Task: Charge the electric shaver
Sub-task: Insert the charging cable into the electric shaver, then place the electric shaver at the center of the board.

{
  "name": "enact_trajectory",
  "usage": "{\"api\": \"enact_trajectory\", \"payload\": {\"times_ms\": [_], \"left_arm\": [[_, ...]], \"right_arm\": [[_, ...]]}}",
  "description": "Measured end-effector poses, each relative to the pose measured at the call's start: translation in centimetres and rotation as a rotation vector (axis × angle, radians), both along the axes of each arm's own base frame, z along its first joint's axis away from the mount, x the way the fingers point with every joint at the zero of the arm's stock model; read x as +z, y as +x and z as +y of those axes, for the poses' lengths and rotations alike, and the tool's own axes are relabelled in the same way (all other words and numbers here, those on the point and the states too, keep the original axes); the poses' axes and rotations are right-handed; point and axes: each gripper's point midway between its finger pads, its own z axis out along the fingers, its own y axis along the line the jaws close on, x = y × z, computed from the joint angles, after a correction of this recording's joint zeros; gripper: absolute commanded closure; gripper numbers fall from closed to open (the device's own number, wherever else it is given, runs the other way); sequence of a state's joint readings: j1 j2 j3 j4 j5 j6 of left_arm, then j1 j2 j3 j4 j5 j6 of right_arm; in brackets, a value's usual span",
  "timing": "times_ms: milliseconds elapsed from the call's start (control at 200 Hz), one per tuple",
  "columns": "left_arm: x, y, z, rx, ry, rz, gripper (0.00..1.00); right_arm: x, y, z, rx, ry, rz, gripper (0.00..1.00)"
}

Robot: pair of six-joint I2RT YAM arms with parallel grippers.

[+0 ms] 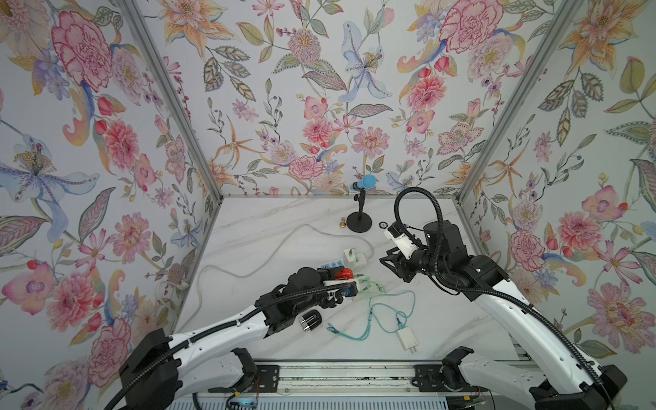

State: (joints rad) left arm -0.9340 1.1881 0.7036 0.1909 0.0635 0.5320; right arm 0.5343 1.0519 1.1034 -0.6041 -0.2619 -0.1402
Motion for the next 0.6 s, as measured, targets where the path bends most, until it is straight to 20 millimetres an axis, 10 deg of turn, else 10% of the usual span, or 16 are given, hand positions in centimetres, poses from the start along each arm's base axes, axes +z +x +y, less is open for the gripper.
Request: {"api": "enact_trajectory", "payload": {"times_ms": [300,601], "left_arm": [[5.2,10.1,-13.3,0.068,-0.122,0.084,1.0],[-2.1,13.3,-18.6,0.074,-0.038,0.229,1.0]], "right_arm": [[0.1,4.6,-5.6,-0.309,0.051,-0.069,0.6],[2.7,5.3,-12.6,-0.591,0.091,-0.16,0.57]]}}
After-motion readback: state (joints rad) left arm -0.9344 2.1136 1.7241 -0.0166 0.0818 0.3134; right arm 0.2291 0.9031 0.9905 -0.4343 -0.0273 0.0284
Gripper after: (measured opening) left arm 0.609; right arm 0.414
